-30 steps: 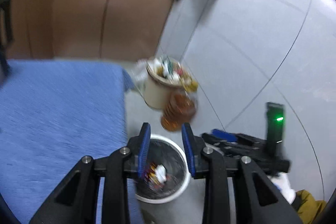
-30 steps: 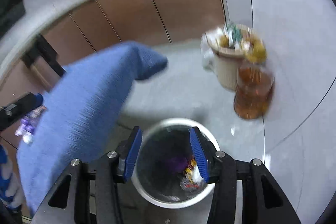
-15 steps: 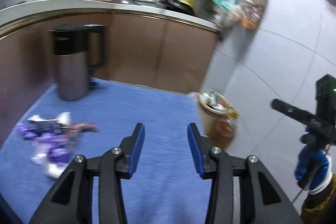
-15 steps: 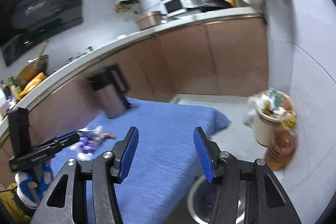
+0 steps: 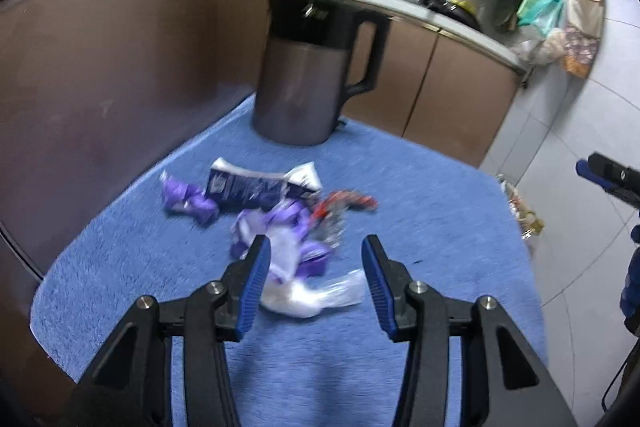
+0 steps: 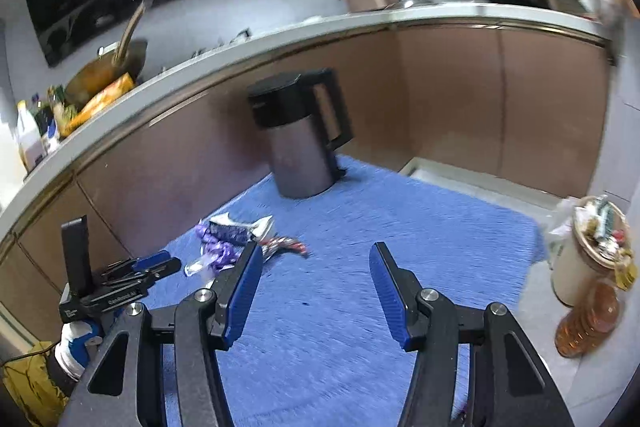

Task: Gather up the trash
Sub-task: 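Grasp the purple plastic with the left tool while the right tool grasps the red-tied plastic bag, then carry both items over the bin and open both tools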

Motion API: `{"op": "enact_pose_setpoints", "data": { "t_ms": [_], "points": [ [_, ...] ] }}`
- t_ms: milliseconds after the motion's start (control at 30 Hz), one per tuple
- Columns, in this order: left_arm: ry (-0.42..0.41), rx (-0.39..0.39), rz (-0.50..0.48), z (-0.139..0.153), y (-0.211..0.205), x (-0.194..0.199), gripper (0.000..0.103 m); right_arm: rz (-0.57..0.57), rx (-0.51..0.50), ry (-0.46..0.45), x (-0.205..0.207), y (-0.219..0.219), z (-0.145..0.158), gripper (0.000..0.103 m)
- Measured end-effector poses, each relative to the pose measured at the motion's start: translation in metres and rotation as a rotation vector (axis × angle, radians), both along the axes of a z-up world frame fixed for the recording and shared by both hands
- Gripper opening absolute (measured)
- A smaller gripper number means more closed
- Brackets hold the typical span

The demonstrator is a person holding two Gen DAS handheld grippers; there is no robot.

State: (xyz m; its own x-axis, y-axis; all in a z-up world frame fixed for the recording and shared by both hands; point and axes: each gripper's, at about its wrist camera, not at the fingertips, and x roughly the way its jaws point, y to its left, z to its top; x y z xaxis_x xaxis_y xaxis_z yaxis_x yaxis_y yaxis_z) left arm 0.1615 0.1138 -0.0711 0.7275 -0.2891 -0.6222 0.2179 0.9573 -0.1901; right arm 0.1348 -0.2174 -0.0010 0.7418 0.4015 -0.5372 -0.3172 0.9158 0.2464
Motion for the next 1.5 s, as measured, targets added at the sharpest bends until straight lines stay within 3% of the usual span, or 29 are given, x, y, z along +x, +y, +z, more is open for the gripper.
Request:
{"op": "enact_pose_setpoints", "data": {
  "t_ms": [133,233,400,533,733,833,900,967,1067,1200,1400,1500],
  "points": [
    [0.031,-0.015,0.004,-0.023,0.005,0.016,0.044,0.074,-0.028,0.047,0.033,0.033,-0.023,0.053],
    [0.02,-0.029,-0.021,-0.024,0.004,0.025,0.044,0.115,-0.037,0.1,0.063,0.057,-0.044,0.053],
    [-0.011,0.046,-0.093,-0.017,-0.011,0.054,0.044,0.157,-0.08,0.16,0.109,0.095,-0.077,0.053],
    [0.03,0.104,-0.123,-0.029,-0.021,0.08,0.044,0.188,-0.092,0.209,0.144,0.117,-0.109,0.053],
    [0.054,0.107,-0.103,-0.041,-0.015,0.093,0.043,0.205,-0.149,0.229,0.174,0.145,-0.14,0.056],
    [0.054,0.12,-0.1,-0.044,-0.014,0.096,0.035,0.211,-0.164,0.243,0.183,0.151,-0.153,0.056],
    [0.058,0.125,-0.103,-0.044,-0.014,0.101,0.033,0.217,-0.179,0.241,0.184,0.153,-0.158,0.053],
    [0.062,0.128,-0.11,-0.044,-0.015,0.103,0.031,0.225,-0.2,0.238,0.182,0.154,-0.161,0.037],
    [0.058,0.14,-0.12,-0.042,-0.018,0.102,0.028,0.244,-0.202,0.243,0.177,0.149,-0.162,0.025],
    [0.036,0.101,-0.113,-0.035,-0.013,0.091,0.028,0.236,-0.178,0.242,0.162,0.13,-0.157,0.022],
    [0.023,-0.079,-0.107,-0.005,0.01,0.072,0.028,0.218,-0.134,0.214,0.126,0.105,-0.137,0.021],
    [0.014,-0.131,-0.102,0.011,0.017,0.058,0.028,0.209,-0.104,0.175,0.099,0.089,-0.116,0.021]
  ]
}}
